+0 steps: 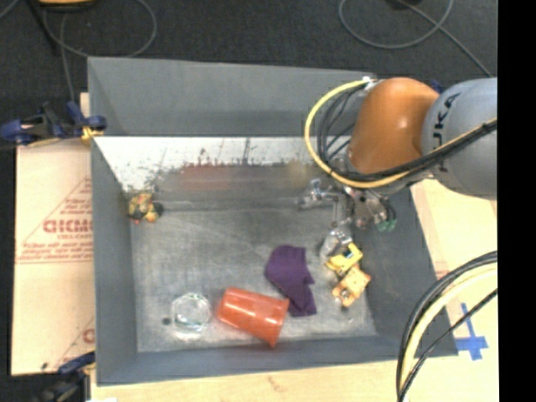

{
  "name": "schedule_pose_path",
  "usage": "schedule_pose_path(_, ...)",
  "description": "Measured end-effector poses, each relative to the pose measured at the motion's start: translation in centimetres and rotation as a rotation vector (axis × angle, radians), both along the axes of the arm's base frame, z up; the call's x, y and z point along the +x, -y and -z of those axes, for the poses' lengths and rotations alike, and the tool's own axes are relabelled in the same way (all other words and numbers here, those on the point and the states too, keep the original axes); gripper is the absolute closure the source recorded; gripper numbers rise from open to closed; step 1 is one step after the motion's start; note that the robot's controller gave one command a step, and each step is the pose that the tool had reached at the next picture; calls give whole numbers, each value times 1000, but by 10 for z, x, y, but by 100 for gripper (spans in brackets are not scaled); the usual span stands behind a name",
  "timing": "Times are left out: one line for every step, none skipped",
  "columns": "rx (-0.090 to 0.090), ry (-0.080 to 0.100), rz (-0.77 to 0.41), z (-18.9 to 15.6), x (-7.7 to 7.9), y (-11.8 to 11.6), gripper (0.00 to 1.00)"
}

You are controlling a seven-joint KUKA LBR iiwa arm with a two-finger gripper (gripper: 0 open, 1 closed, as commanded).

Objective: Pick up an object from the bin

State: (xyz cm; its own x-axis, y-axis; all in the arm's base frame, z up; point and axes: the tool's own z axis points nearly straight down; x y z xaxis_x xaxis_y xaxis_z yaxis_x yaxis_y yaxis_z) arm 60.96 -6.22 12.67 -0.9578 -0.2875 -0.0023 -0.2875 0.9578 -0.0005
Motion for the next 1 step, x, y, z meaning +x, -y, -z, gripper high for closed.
schedule_pose_path(0, -8, -4, -43, -21, -9, 0)
